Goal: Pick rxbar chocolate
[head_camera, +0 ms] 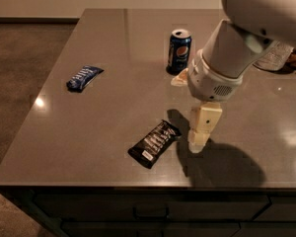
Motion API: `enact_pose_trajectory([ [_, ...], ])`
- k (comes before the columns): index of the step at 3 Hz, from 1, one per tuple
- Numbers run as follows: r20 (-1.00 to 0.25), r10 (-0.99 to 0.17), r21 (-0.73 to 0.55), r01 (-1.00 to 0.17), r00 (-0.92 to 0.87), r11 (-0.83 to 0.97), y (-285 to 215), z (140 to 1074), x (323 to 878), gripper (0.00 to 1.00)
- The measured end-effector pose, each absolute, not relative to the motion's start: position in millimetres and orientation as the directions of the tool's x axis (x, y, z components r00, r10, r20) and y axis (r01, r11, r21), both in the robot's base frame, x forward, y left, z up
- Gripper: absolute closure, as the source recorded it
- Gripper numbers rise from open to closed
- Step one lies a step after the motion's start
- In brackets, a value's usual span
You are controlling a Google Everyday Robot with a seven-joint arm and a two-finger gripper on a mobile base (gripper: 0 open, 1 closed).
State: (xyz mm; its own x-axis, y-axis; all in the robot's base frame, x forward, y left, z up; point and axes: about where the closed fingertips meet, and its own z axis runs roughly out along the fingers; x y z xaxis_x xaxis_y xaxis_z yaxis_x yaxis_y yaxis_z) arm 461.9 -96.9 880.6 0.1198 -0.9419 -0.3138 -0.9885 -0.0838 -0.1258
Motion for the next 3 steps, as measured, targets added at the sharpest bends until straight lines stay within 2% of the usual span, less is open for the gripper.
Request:
enact_pose_trajectory([
  [2,-0.31,-0.921,-0.08,-0.972,0.236,-0.222,-54,849,454,0.0],
  [3,-0.314,-0.914,-0.064,-0.967,0.255,-0.248,-45,841,454,0.18],
])
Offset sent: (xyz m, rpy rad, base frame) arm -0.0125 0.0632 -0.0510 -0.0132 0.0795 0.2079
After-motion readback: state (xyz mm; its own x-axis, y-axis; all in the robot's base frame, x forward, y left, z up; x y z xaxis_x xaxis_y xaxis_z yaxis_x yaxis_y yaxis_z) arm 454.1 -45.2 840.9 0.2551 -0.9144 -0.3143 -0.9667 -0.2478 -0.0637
